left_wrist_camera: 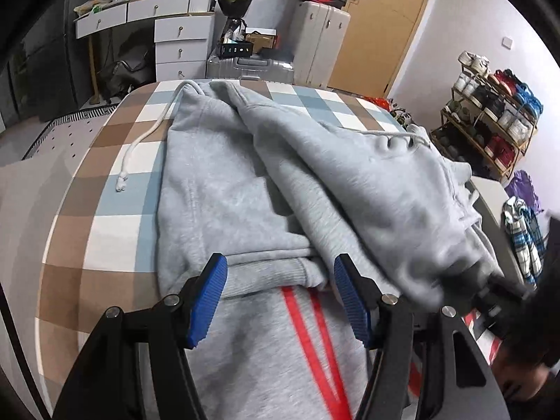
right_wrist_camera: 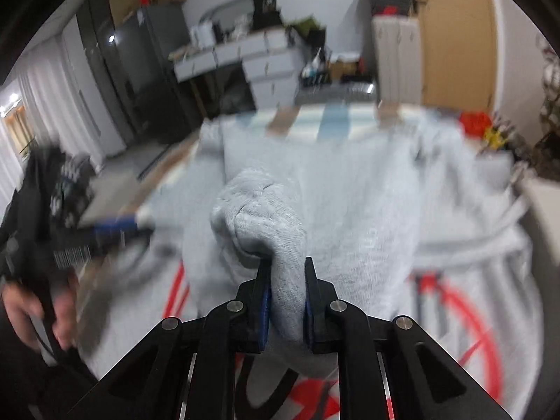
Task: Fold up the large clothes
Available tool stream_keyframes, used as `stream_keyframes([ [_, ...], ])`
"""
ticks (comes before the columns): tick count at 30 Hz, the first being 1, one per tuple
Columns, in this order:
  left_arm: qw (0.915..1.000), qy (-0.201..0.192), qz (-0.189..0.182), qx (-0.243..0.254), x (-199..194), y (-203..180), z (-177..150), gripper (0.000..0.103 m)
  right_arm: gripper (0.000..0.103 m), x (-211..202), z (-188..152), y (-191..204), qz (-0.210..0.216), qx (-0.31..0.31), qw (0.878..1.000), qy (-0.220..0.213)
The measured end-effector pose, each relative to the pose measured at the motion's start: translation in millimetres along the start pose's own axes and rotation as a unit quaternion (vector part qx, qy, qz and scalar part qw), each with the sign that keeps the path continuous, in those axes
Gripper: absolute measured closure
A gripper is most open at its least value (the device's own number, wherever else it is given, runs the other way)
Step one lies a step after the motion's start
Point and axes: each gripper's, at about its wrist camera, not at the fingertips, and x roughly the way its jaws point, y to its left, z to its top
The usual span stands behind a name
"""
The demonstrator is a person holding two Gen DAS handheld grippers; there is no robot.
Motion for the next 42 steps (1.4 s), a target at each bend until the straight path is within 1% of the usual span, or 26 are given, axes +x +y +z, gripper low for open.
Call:
stream_keyframes([
  [2, 1.0000, 0.007, -0.001, -0.004, 5, -3, 0, 0.044, 0.085, 11, -3, -2, -0.005, 0.001, 1.000, 0.007],
  [4, 0.9999, 0.010, -0.003, -0.002, 4, -10, -3, 0.044, 0.083, 15, 0, 3, -0.020, -0.017, 1.000, 0.000],
  [5, 1.0000, 0.008, -0.001, 0.000, 4, -12, -3, 0.044, 0.077, 18, 0, 5, -0.021, -0.027, 0.999, 0.003],
  [6, 1.0000, 0.005, 0.001, 0.004, 3, -13, -3, 0.044, 0.073, 20, -1, 7, -0.020, -0.032, 0.999, 0.005],
  [7, 1.0000, 0.002, 0.003, 0.008, 2, -16, -2, 0.044, 0.067, 20, -3, 10, -0.016, -0.039, 0.999, 0.003],
  [8, 0.9999, -0.004, 0.006, 0.010, 0, -18, -2, 0.044, 0.058, 18, -5, 15, -0.012, -0.047, 0.999, 0.007],
  [9, 0.9999, -0.008, 0.005, 0.009, -1, -19, -1, 0.044, 0.054, 15, -5, 17, -0.006, -0.053, 0.999, 0.010],
  [11, 0.9999, -0.014, -0.008, 0.002, -3, -20, 1, 0.044, 0.031, 7, -4, 16, 0.031, -0.050, 0.998, 0.007],
  [13, 0.9997, -0.016, -0.020, 0.000, -1, -24, 5, 0.044, 0.024, -2, -2, 7, 0.071, -0.020, 0.997, 0.000],
  [15, 0.9990, -0.015, -0.040, -0.011, 1, -29, 8, 0.044, 0.023, -11, -1, -1, 0.092, 0.011, 0.996, -0.008],
  [17, 0.9963, -0.013, -0.083, -0.019, 2, -38, 13, 0.044, 0.022, -23, -3, -9, 0.107, 0.030, 0.994, -0.023],
  [19, 0.9951, -0.005, -0.098, -0.013, 6, -50, 17, 0.044, 0.018, -38, -6, -17, 0.115, 0.045, 0.991, -0.045],
  [21, 0.9949, 0.010, -0.100, 0.006, 12, -67, 20, 0.044, 0.012, -53, -10, -26, 0.120, 0.058, 0.989, -0.071],
  [23, 0.9950, 0.016, -0.095, 0.027, 19, -82, 22, 0.044, 0.003, -66, -12, -35, 0.126, 0.075, 0.985, -0.095],
  [25, 0.9945, 0.035, -0.089, 0.042, 32, -93, 21, 0.044, 0.000, -72, -12, -44, 0.127, 0.091, 0.982, -0.107],
  [27, 0.9946, 0.066, -0.069, 0.040, 50, -95, 18, 0.044, 0.000, -72, -11, -48, 0.126, 0.101, 0.981, -0.107],
  [28, 0.9937, 0.083, -0.069, 0.033, 61, -91, 13, 0.044, 0.000, -70, -11, -50, 0.126, 0.103, 0.981, -0.103],
  [29, 0.9933, 0.087, -0.071, 0.028, 67, -88, 8, 0.045, 0.000, -69, -10, -50, 0.124, 0.103, 0.982, -0.101],
  [31, 0.9942, 0.070, -0.076, 0.032, 65, -86, 4, 0.045, 0.000, -65, -8, -51, 0.117, 0.099, 0.984, -0.095],
  [33, 0.9942, 0.072, -0.068, 0.042, 62, -88, 4, 0.044, 0.000, -61, -7, -52, 0.101, 0.104, 0.985, -0.091],
  [36, 0.9943, 0.070, -0.073, 0.036, 48, -85, 8, 0.044, 0.000, -60, 1, -65, 0.080, 0.160, 0.979, -0.092],
  [38, 0.9949, 0.060, -0.080, 0.015, 38, -75, 16, 0.044, 0.000, -57, 13, -74, 0.046, 0.189, 0.977, -0.086],
  [39, 0.9965, 0.051, -0.067, 0.008, 33, -68, 20, 0.044, 0.000, -49, 24, -77, 0.014, 0.187, 0.980, -0.067],
  [40, 0.9986, 0.035, -0.040, 0.000, 29, -56, 26, 0.044, 0.000, -41, 33, -78, -0.007, 0.174, 0.983, -0.049],
  [41, 0.9996, 0.023, -0.015, -0.009, 27, -46, 31, 0.044, 0.000, -31, 42, -79, -0.032, 0.154, 0.987, -0.030],
  [42, 0.9996, 0.020, 0.009, -0.019, 29, -36, 34, 0.044, 0.000, -16, 57, -78, -0.075, 0.116, 0.990, -0.009],
])
